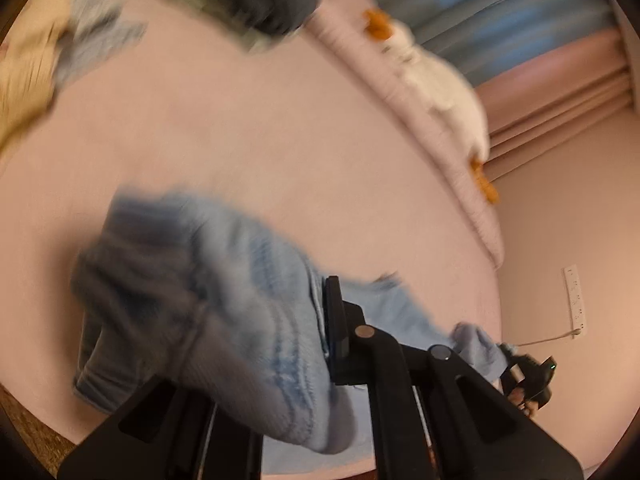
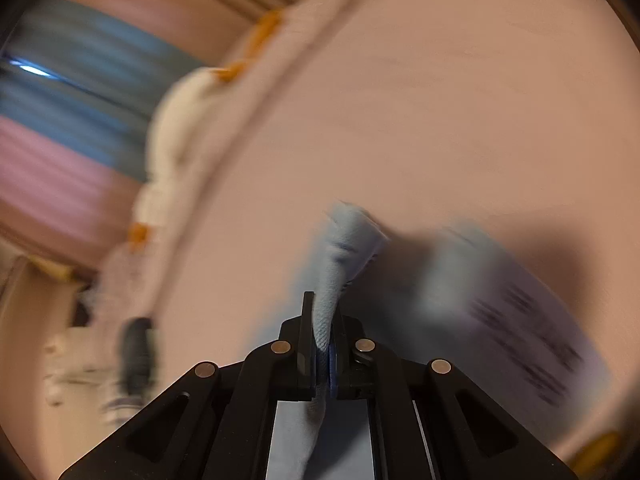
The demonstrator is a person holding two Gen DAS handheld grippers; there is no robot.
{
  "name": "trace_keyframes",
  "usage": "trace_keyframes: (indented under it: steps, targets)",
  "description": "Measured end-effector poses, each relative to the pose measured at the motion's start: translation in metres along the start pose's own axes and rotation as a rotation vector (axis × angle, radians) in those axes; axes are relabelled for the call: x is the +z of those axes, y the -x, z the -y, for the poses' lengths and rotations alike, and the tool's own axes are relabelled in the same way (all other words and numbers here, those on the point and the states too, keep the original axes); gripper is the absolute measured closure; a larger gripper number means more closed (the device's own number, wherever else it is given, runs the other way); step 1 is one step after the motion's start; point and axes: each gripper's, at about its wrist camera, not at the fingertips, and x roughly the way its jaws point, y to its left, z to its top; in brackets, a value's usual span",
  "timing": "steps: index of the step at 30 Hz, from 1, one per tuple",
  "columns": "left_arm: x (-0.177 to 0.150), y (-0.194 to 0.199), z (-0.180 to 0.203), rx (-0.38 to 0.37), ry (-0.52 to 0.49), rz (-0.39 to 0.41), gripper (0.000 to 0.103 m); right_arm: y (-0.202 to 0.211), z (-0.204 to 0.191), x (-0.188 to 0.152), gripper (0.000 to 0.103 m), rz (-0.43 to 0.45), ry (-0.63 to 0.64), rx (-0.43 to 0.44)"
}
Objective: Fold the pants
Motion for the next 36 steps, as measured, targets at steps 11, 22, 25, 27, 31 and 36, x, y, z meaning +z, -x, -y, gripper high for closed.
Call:
trace_keyframes:
  steps: [11,22,25,27,31,36]
  targets:
    - [-0.060,-0.002,-0.033,0.199,-0.103,-0.170,0.091,0.053,0.058,-0.044,0.097,0.127,-0.063,-0.177]
    - [-0.061,-0.002,-0.038,0.257,-0.098,-0.118,0.088,0.053,0.071,-0.069,0.098,0.139,-0.056,-0.287]
    - [-0.056,-0.012,-0.038,0.271,-0.105,-0.118,0.087,0.048,0.099,-0.066,0.098,0.098,-0.140,-0.297]
    - [-0.054,-0.010,-0.037,0.261,-0.096,-0.107,0.087,0.057,0.100,-0.065,0.097,0.107,-0.139,-0.273]
    - [-0.054,-0.001,-0.041,0.259,-0.086,-0.094,0.088,0.072,0.101,-0.065,0.092,0.141,-0.137,-0.310]
    - [-0.052,0.011,-0.041,0.237,-0.082,-0.074,0.089,0.077,0.093,-0.068,0.095,0.193,-0.090,-0.288]
